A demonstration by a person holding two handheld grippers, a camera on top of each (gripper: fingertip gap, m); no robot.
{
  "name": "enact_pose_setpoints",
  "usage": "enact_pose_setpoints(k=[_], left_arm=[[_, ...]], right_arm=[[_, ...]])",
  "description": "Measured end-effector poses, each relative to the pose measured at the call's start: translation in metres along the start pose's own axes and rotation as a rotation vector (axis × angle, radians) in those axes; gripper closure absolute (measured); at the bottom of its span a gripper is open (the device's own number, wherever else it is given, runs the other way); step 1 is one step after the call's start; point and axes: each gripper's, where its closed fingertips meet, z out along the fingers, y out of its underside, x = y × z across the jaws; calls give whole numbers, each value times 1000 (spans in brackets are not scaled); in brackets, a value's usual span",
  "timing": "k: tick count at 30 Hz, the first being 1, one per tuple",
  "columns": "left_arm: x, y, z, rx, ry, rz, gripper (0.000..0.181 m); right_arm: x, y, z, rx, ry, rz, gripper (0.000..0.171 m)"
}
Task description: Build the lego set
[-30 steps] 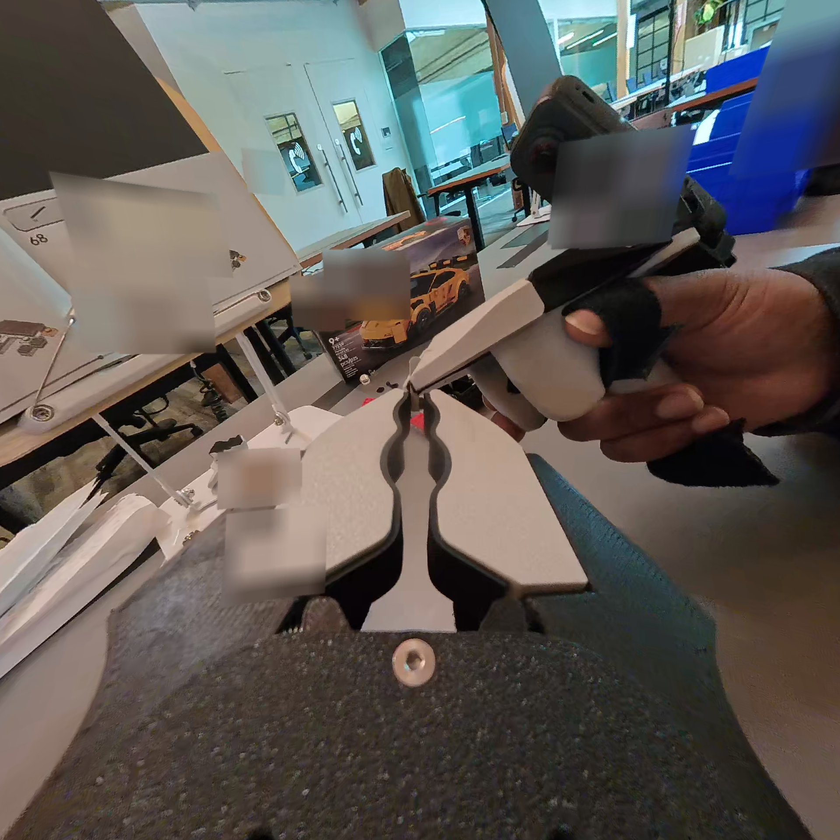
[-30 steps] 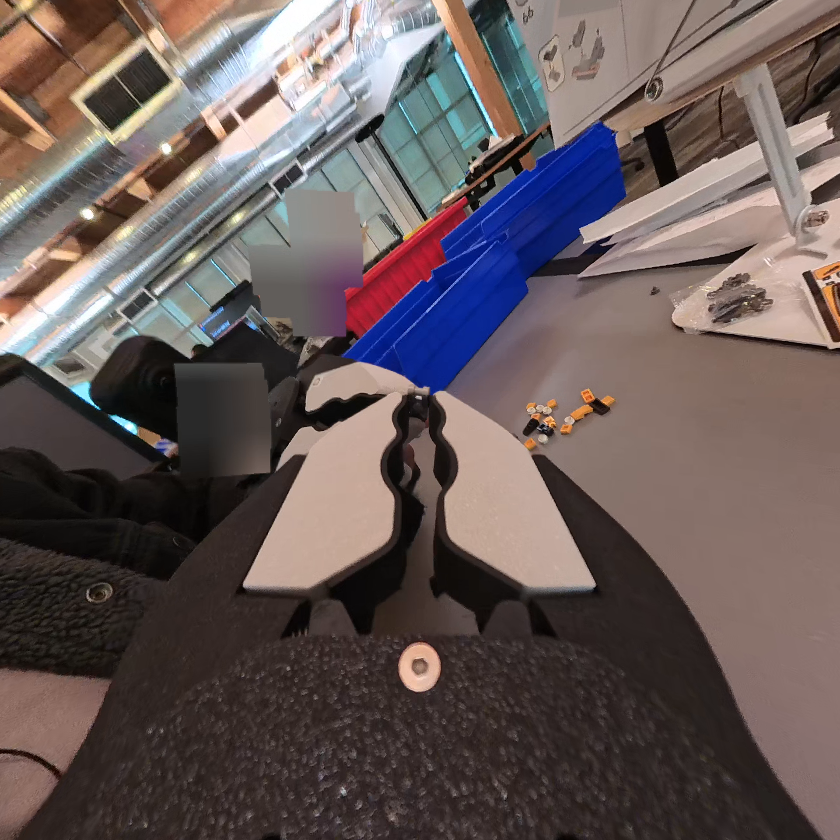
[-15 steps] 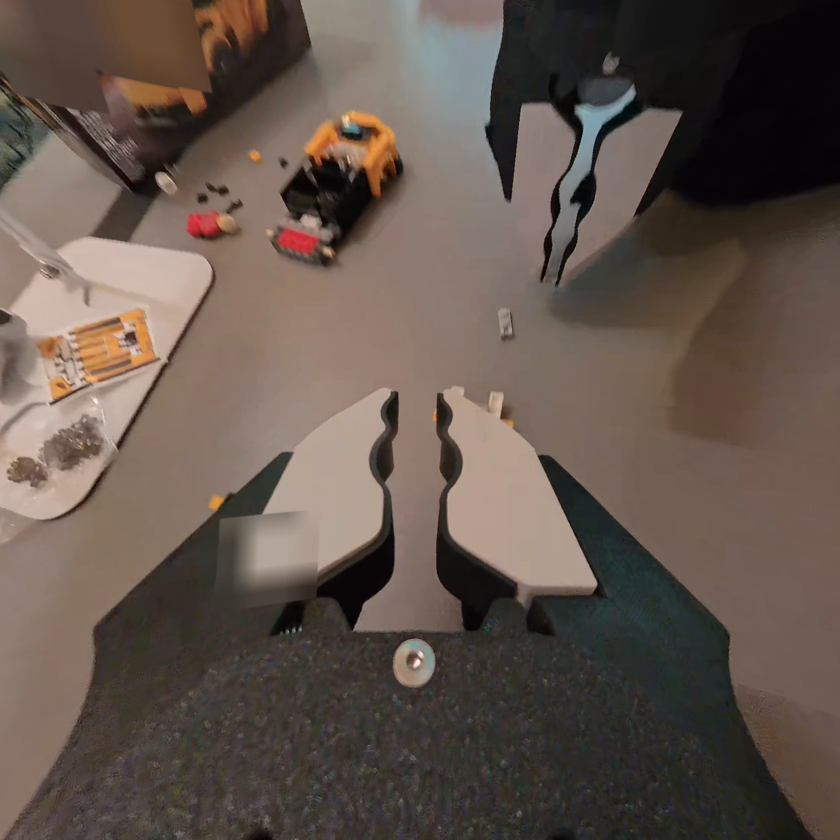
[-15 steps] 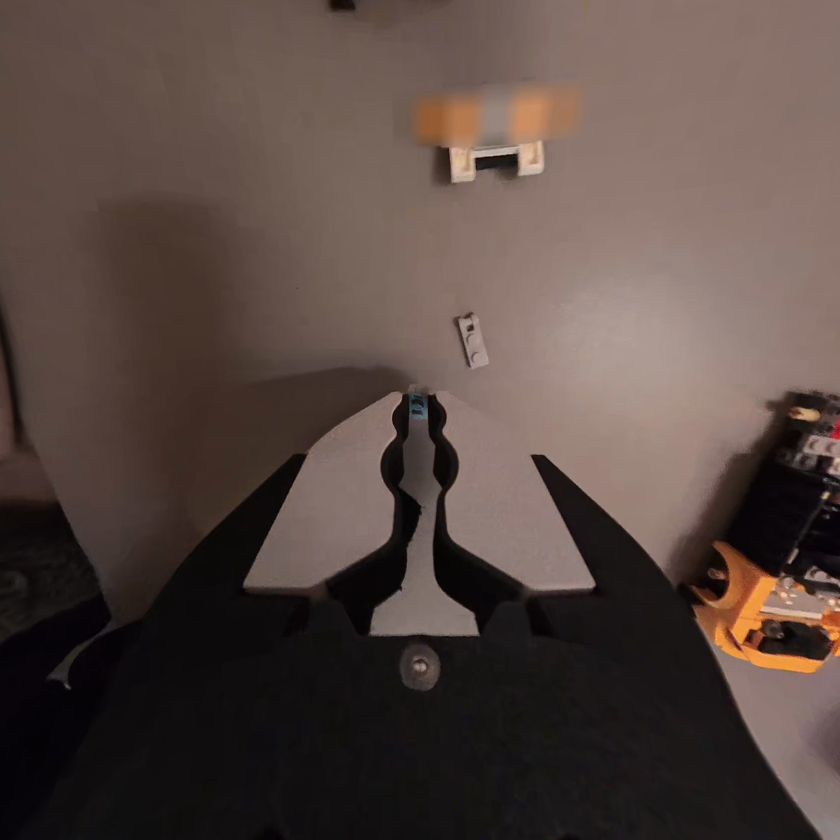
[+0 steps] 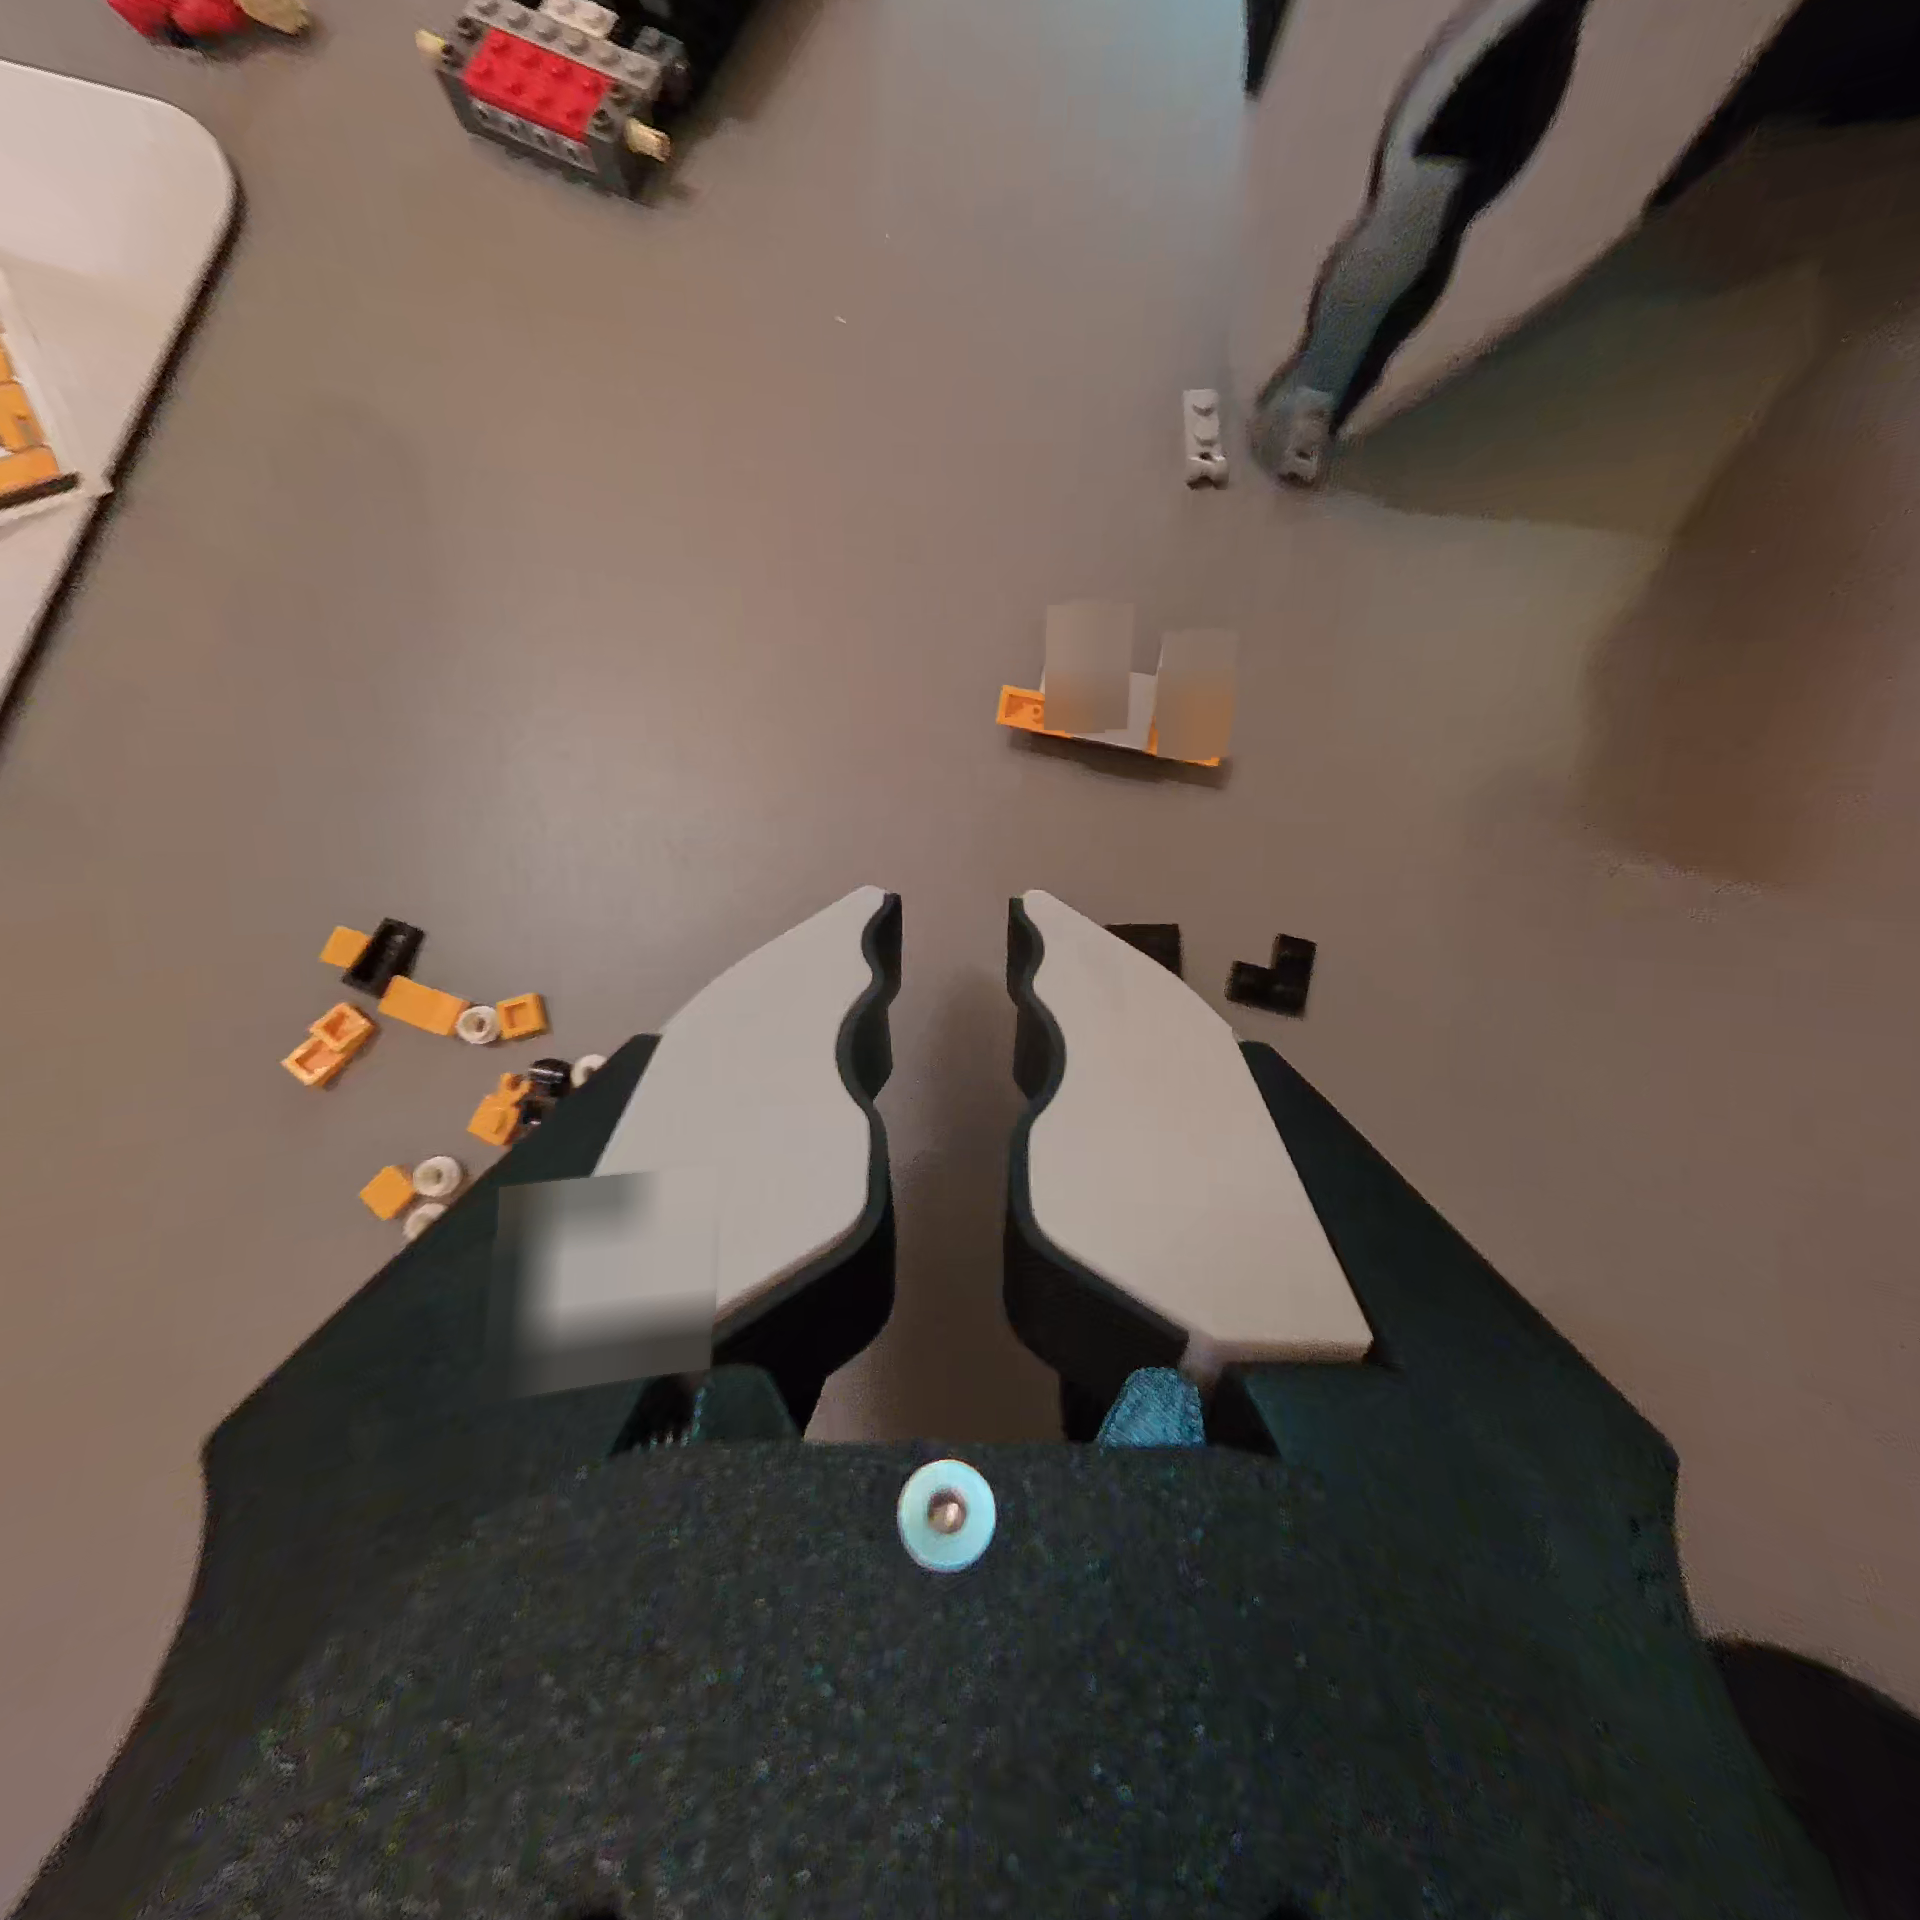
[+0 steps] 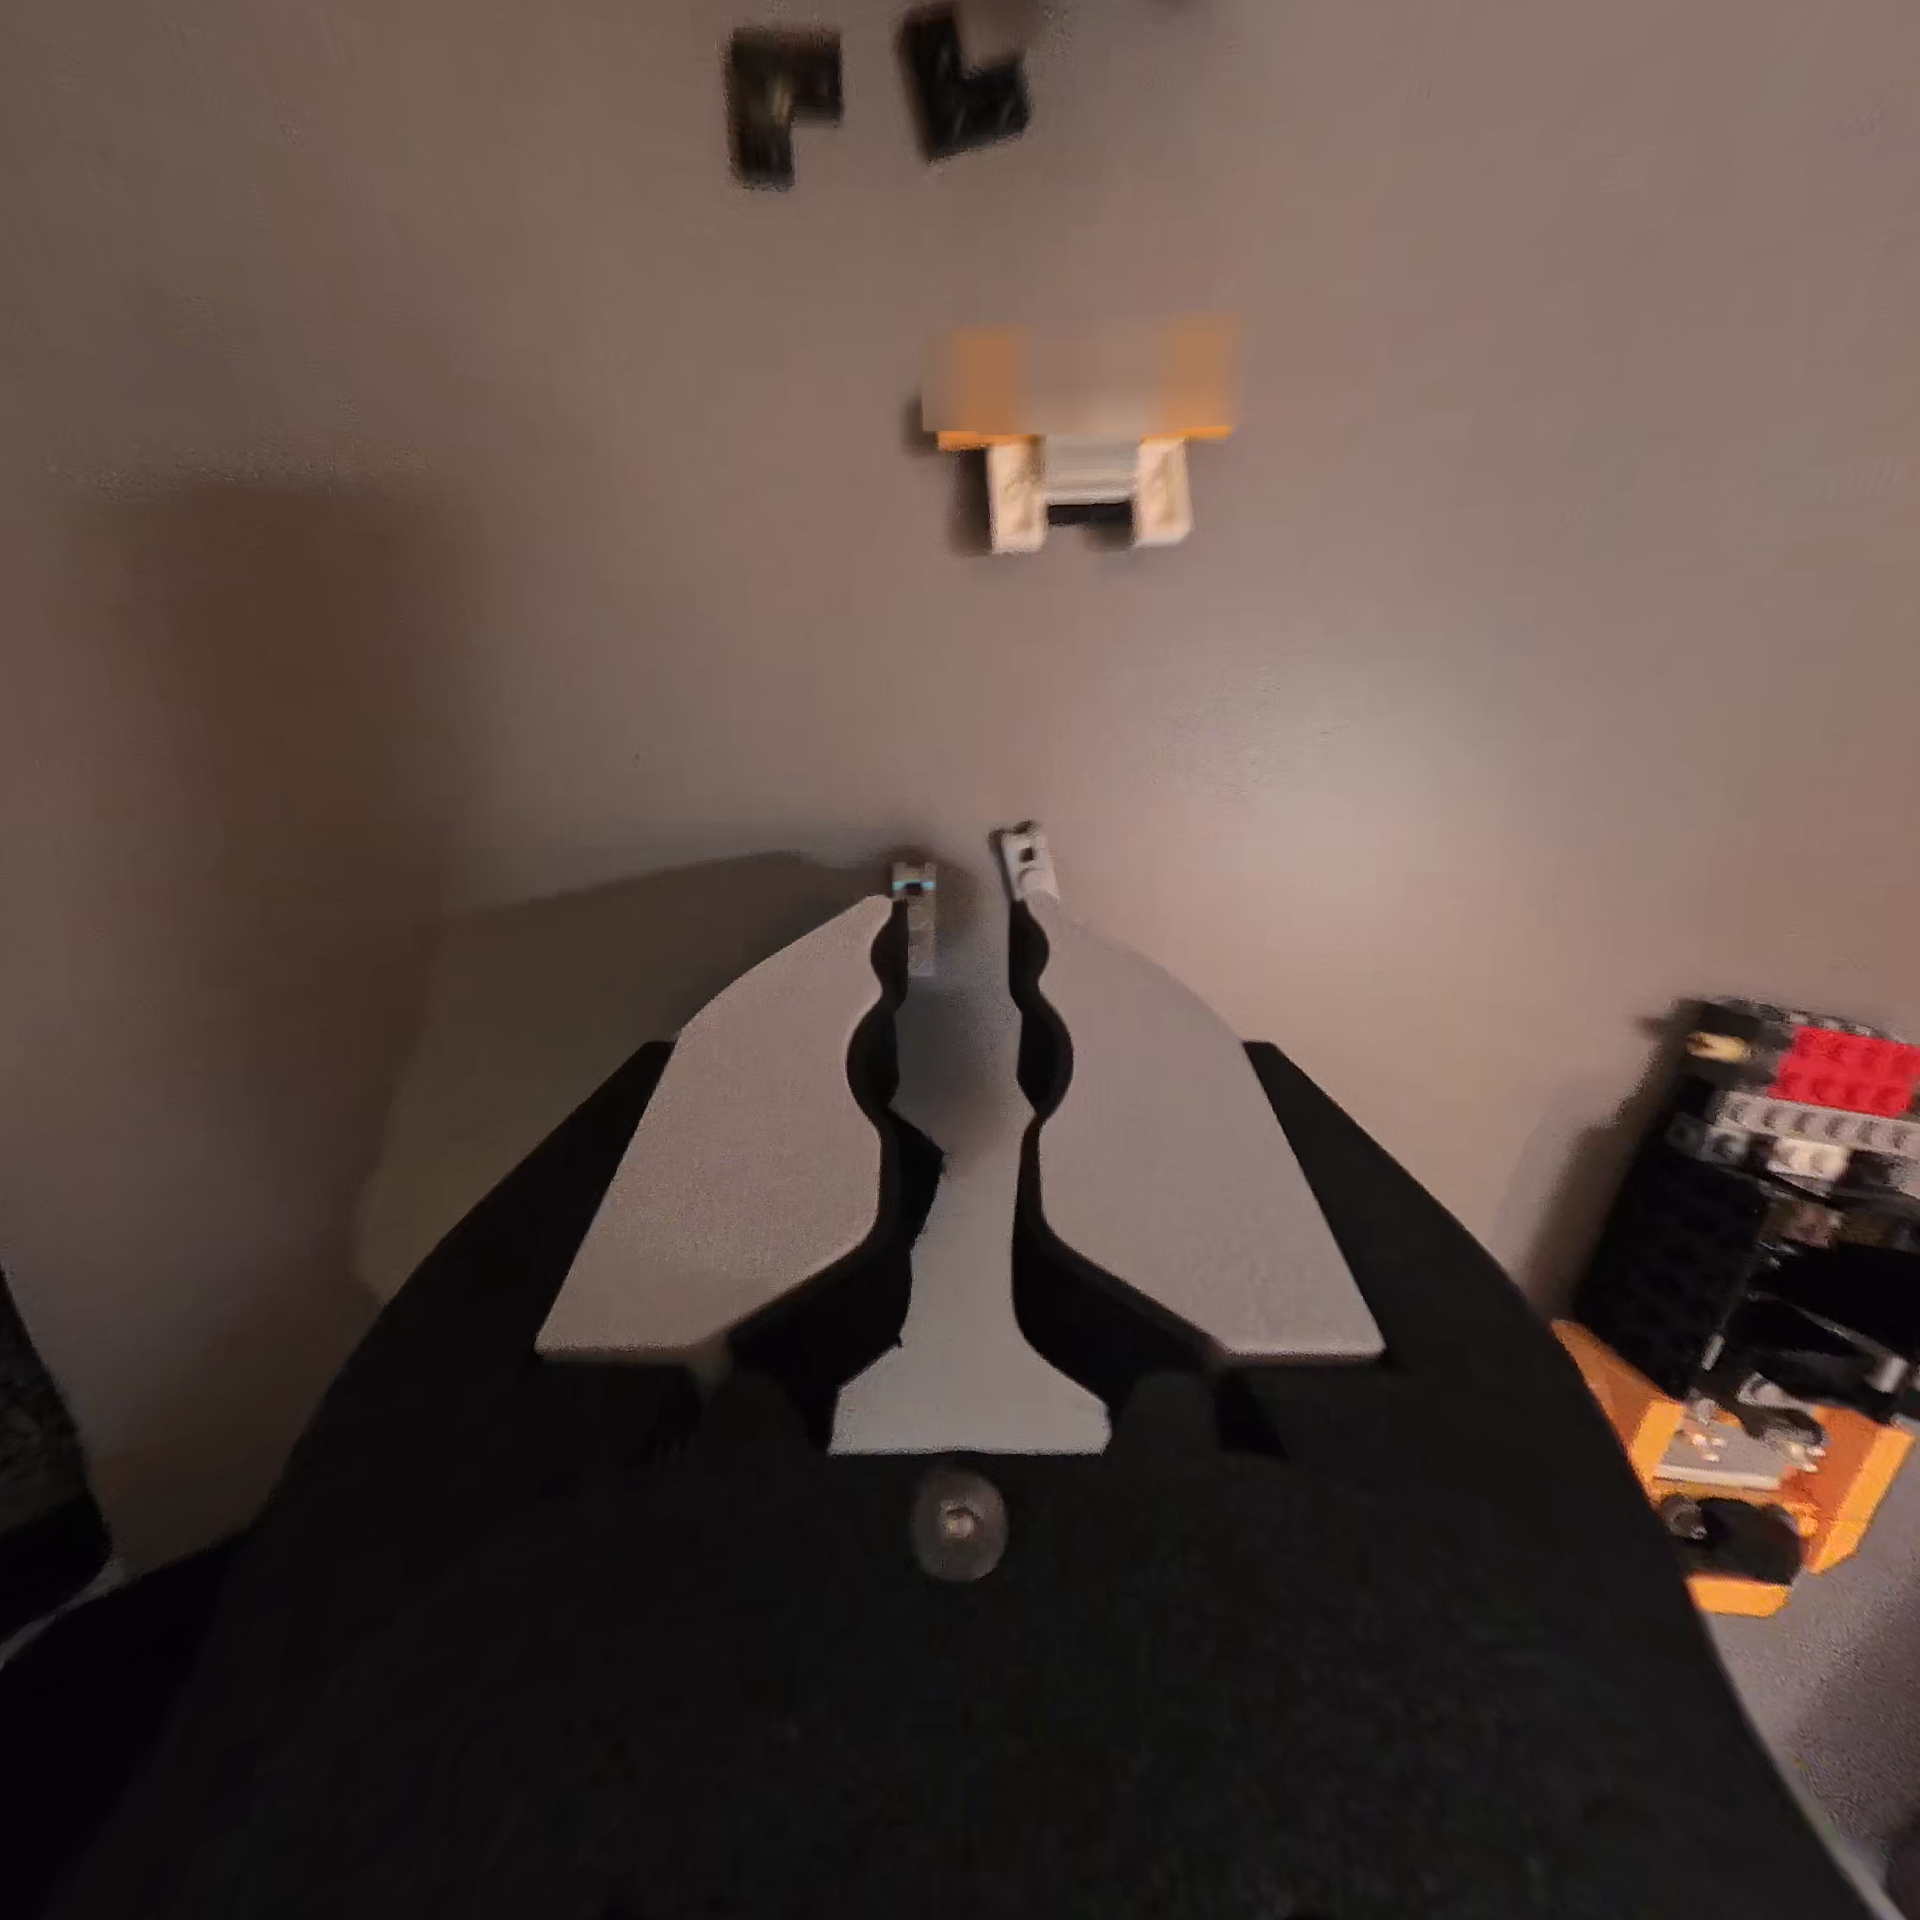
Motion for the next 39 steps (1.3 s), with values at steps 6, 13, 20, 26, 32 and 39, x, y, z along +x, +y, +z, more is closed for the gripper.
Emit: enact_pose_setpoints(k=[6, 13, 20, 26, 32, 39], left_arm=[[26, 12, 1, -78, 127, 31, 160], [40, 21, 13, -162, 176, 44, 162], [43, 21, 19, -190, 151, 83, 169], [55, 2, 18, -110, 164, 209, 177], [108, -34, 32, 4, 270, 375, 177], [122, -26, 58, -31, 299, 462, 176]], right_arm=[[35, -24, -57, 428, 127, 165, 148], [43, -34, -56, 630, 163, 230, 146], [40, -34, -44, 642, 127, 193, 147], [25, -19, -42, 539, 86, 78, 149], [-4, 10, -17, 292, -20, -22, 149], [-8, 9, -2, 254, -41, -30, 151]])
